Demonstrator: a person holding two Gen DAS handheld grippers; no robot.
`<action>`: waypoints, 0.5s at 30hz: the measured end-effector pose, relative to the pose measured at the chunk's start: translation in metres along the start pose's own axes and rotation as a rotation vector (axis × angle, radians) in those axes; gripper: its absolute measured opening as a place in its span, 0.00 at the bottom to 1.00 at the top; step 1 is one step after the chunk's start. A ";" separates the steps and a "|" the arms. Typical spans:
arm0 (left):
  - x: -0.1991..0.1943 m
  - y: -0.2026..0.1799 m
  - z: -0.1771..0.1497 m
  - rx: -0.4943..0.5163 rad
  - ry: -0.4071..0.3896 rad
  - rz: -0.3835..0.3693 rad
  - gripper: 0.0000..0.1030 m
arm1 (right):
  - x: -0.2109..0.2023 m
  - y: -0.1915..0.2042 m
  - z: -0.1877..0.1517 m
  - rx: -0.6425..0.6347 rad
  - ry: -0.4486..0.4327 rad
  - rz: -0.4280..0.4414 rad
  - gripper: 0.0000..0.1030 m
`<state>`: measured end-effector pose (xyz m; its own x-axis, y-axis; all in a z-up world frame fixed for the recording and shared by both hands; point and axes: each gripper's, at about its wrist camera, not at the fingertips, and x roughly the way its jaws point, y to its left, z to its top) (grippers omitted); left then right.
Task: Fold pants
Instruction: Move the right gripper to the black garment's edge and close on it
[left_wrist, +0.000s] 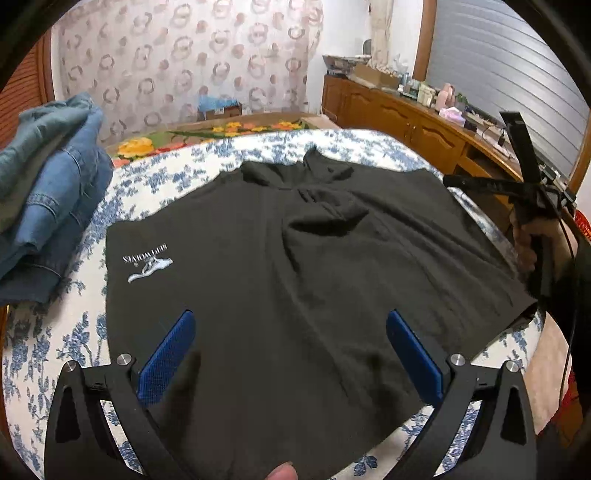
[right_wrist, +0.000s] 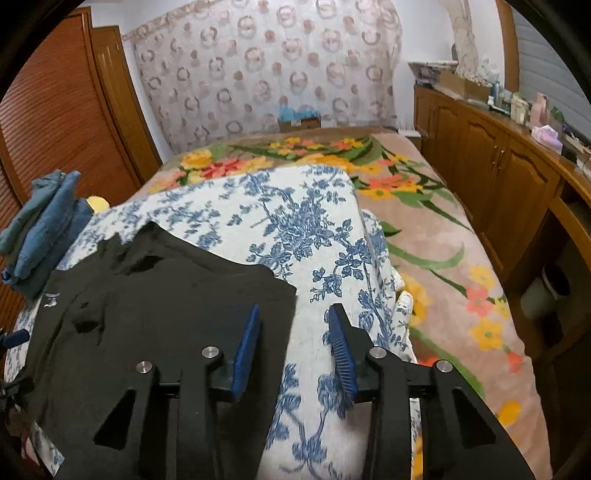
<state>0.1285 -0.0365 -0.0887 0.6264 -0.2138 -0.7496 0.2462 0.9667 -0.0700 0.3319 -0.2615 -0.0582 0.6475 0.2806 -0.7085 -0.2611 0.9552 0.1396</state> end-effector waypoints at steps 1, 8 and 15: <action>0.003 0.000 -0.001 -0.002 0.010 -0.003 1.00 | 0.001 0.003 0.000 -0.007 0.012 0.000 0.38; 0.018 -0.001 -0.006 0.007 0.060 -0.014 1.00 | -0.010 0.022 0.007 -0.089 0.044 -0.030 0.34; 0.024 -0.003 -0.010 0.021 0.069 0.000 1.00 | -0.042 0.032 -0.003 -0.138 -0.016 -0.050 0.04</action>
<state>0.1354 -0.0427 -0.1127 0.5738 -0.2033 -0.7934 0.2622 0.9633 -0.0572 0.2941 -0.2428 -0.0255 0.6736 0.2352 -0.7007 -0.3234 0.9462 0.0068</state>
